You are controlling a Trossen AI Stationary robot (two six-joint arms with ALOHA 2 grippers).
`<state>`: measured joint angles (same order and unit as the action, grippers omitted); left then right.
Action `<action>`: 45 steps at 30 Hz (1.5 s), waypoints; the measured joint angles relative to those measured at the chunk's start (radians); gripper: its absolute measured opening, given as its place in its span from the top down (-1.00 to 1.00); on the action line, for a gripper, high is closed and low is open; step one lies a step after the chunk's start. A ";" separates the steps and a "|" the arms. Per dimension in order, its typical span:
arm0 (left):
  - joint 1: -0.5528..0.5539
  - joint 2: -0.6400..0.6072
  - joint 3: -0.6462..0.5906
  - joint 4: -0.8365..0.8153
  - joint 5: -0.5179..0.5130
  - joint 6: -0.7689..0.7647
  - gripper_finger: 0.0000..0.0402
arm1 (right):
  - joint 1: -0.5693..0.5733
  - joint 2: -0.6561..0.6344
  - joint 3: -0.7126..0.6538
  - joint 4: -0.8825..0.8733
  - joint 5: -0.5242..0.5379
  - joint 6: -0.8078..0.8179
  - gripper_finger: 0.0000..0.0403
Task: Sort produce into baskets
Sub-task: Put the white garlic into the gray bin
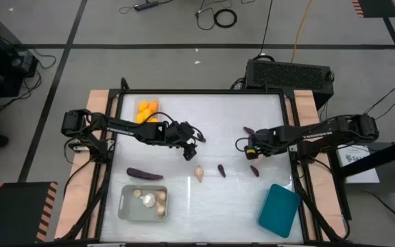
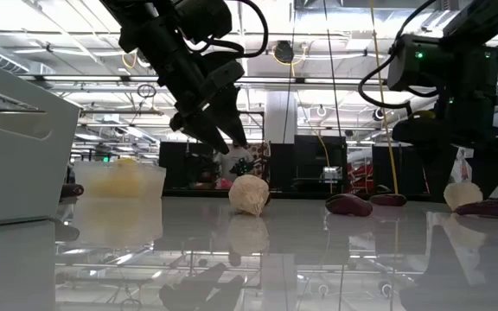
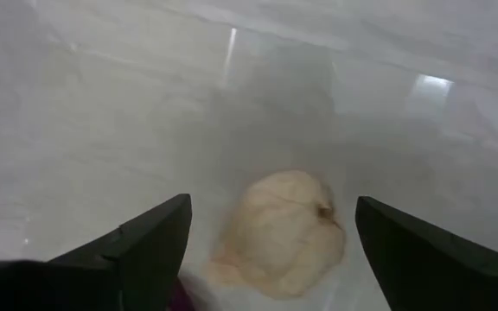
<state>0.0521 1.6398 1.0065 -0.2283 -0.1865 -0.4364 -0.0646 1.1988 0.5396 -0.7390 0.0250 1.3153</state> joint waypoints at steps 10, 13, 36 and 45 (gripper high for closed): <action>0.000 0.000 0.000 0.001 0.000 -0.003 -0.39 | 0.039 0.000 0.000 -0.003 0.000 -0.021 -0.16; 0.000 0.000 0.000 0.001 0.012 -0.003 -0.39 | 0.045 0.000 0.000 -0.001 0.000 -0.042 0.01; -0.243 -0.317 0.002 -0.589 -0.086 -0.471 -0.39 | 0.190 0.016 0.087 0.881 0.055 -0.345 0.28; -0.482 -0.366 0.001 -0.695 -0.282 -0.491 -0.39 | 0.356 0.324 0.456 0.887 0.367 -0.415 0.28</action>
<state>-0.4302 1.2739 1.0077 -0.9229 -0.4684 -0.9275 0.2918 1.5226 0.9953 0.1482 0.3924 0.9005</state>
